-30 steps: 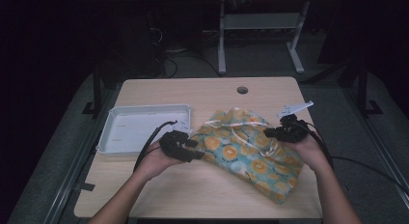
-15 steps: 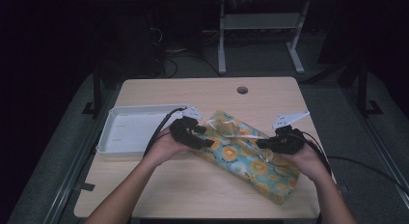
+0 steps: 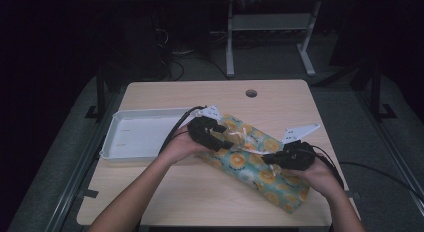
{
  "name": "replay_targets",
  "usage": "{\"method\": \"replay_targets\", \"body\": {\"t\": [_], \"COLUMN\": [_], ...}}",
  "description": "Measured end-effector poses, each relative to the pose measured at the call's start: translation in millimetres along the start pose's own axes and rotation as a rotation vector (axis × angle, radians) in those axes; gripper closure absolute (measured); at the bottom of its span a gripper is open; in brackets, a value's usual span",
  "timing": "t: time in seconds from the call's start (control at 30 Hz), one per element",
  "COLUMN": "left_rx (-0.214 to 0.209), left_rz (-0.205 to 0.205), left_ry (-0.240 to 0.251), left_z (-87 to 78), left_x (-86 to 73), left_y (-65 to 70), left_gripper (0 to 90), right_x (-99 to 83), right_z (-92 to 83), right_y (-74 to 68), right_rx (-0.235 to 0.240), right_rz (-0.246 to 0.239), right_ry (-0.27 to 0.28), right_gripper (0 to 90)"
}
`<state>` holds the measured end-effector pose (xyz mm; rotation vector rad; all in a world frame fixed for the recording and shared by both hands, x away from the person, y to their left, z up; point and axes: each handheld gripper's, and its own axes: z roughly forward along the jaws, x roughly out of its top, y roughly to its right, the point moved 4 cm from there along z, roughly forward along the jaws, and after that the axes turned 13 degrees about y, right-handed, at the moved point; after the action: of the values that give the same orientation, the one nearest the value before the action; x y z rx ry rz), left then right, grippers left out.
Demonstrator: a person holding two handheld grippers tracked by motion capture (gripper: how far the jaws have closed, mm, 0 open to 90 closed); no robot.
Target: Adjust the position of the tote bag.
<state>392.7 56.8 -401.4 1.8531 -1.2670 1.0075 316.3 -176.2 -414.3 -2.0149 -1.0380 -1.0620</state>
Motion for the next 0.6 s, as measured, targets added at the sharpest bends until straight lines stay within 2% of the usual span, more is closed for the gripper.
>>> {"method": "replay_targets", "body": {"t": [0.2, 0.27, 0.57, 0.6], "left_rx": [-0.002, -0.007, -0.046, -0.046], "left_rz": [0.019, 0.028, 0.062, 0.069], "left_ry": [0.008, -0.004, -0.037, -0.038], "left_z": [7.1, 10.3, 23.8, 24.8], "left_x": [4.2, 5.4, 2.1, 2.1], "left_y": [0.4, 0.8, 6.7, 7.2], "left_gripper": [25.0, 25.0, 25.6, 27.9], "right_x": [-0.2, 0.3, 5.5, 6.0], "right_z": [3.3, 4.2, -0.2, -1.3], "right_y": [-3.7, -4.1, -6.9, -7.0], "right_rx": [0.020, 0.029, 0.058, 0.062], "right_rz": [-0.015, -0.021, -0.037, -0.036], "right_ry": [-0.012, -0.013, 0.030, 0.036], "right_gripper": [89.3, 89.3, 89.2, 89.3]}}
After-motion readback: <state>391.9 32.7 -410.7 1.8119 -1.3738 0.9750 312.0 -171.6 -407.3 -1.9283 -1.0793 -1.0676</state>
